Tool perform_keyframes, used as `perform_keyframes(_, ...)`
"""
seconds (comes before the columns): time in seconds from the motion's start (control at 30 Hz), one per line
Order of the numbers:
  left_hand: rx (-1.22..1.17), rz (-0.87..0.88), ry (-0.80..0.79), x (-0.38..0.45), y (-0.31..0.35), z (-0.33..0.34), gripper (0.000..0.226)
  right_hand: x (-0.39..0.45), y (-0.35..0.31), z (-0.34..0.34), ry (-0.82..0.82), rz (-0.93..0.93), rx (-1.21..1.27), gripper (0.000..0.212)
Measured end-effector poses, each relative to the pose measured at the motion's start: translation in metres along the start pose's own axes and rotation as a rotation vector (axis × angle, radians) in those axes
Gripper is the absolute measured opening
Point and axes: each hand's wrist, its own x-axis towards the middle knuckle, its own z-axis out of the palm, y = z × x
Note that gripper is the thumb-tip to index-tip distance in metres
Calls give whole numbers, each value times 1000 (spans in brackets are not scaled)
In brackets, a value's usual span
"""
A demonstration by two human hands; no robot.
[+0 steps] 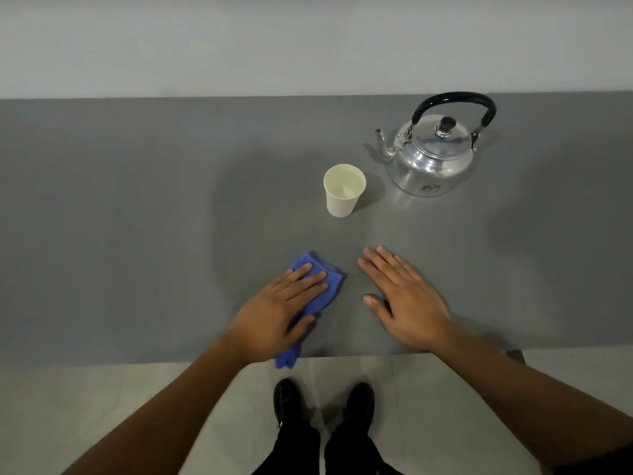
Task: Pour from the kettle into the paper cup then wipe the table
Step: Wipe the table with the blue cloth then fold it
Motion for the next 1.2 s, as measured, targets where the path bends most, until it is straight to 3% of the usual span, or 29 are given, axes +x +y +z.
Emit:
perform_keyframes(0.13,43,-97,30,-28,-41,-30,54,0,-2,0,9,3,4,65)
perform_keyframes(0.33,69,-463,164,59,-37,-28,54,0,-2,-3,-3,3,10,67)
perform_keyframes(0.47,47,-357,120,81,3,-4,54,0,-3,-3,-12,11,12,67)
perform_keyframes(0.63,80,-64,4,14,12,0,52,0,-3,-3,-6,10,12,67)
perform_keyframes(0.8,104,-188,65,-15,-49,-36,52,0,-2,-2,15,1,6,65)
perform_keyframes(1.0,65,-437,198,78,-75,-48,48,-1,-1,-3,35,-10,55,65)
perform_keyframes(1.1,38,-396,183,105,-55,-35,51,0,0,-4,30,-3,61,65)
perform_keyframes(1.2,28,-238,106,83,-37,-27,51,0,0,-4,26,4,67,66)
